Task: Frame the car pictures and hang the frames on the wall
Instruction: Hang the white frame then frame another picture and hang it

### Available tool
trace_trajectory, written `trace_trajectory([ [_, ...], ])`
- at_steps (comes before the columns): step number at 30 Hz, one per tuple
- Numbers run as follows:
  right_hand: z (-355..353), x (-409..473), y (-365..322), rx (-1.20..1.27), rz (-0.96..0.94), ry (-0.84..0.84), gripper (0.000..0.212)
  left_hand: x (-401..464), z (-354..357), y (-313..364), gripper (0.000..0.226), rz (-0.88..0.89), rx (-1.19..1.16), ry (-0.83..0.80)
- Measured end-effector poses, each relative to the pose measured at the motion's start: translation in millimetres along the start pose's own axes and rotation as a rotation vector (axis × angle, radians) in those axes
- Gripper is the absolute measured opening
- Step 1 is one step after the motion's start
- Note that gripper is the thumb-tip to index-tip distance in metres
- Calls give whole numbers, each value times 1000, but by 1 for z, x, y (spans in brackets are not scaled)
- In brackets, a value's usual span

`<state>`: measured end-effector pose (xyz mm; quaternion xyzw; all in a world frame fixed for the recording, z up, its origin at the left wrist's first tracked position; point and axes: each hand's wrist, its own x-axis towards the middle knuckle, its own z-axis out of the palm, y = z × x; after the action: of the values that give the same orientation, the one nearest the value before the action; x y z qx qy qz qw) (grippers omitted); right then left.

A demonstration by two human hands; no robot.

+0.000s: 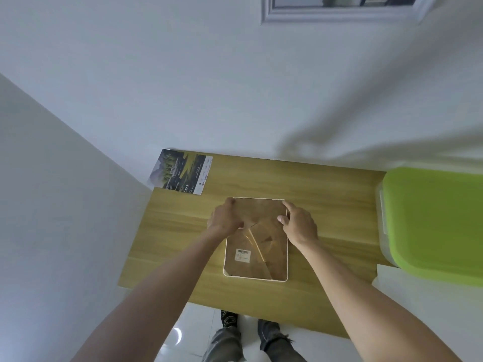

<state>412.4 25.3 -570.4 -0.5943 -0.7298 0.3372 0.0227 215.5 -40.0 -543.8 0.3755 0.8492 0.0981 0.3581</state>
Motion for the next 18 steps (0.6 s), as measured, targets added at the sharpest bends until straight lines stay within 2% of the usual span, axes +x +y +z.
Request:
trace_trajectory([
  [3,-1,6,-5,13,78,-48,50,7,0,0,83,3,64,-12],
  [7,5,8,-13,147,160,-88,65,12,0,-3,78,1,92,-15],
  [15,7,8,-18,276,242,-114,63,15,-5,-16,52,-22,-42,-19],
  [18,3,4,-18,248,208,-118,64,15,-11,-17,54,-2,-106,-64],
])
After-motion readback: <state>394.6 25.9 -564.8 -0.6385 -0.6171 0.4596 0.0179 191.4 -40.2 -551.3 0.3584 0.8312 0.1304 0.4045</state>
